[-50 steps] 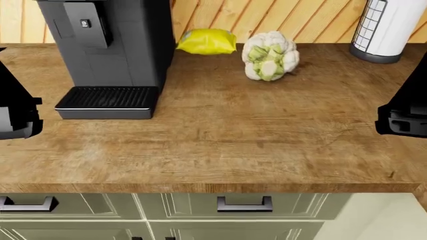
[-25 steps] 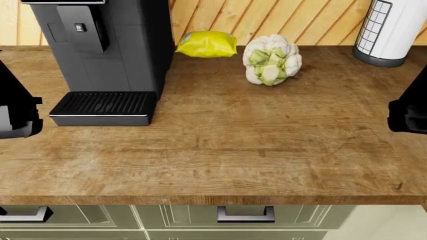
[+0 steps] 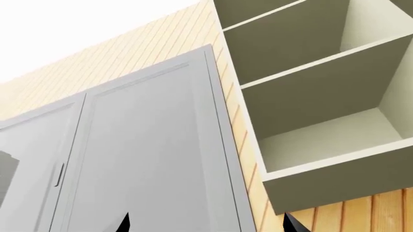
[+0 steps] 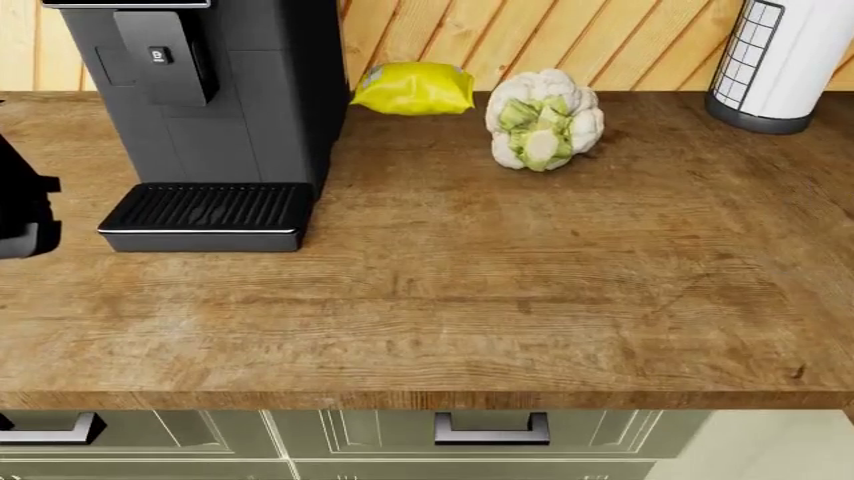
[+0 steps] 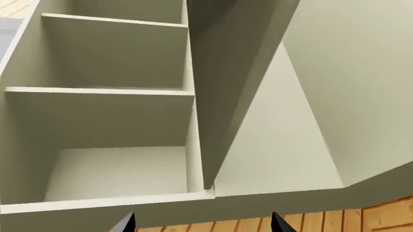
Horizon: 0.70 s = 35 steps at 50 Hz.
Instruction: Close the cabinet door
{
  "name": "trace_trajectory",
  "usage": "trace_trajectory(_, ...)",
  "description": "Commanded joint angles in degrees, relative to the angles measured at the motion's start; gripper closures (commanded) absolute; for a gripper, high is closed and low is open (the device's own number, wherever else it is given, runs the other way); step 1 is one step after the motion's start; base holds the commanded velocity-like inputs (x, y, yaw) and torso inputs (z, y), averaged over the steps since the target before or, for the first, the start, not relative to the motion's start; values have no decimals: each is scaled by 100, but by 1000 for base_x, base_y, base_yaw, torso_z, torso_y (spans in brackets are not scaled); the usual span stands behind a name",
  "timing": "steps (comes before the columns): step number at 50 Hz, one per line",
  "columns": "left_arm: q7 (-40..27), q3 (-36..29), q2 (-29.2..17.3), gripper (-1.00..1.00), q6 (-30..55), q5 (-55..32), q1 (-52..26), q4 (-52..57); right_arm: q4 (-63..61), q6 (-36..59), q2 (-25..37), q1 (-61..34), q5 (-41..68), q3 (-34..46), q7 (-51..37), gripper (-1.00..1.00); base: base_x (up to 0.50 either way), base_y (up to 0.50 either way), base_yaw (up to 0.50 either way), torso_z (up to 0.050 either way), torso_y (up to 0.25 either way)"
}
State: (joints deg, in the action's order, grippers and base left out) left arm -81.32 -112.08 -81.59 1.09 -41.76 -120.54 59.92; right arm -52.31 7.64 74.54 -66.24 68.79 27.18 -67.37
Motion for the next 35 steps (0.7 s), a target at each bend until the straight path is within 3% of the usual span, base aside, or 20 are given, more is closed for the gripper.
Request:
trace_trajectory(1,-58,-626,22,-100,-2,-75,-675,3,571,461,-388,-778,218,-107,307,-100,0,0,0,0,0)
trace_trajectory(14,-158,-1276,117,-100,-54,-126,-1328,4,1309,415,-589,-901,70,-173,596,-100,0,0,0,0,0)
trace_trajectory(35,-162,-1231,216,-100,35,-240,-1394,5,2130,174,-414,-914,115,-523,733,-100,0,0,0,0,0)
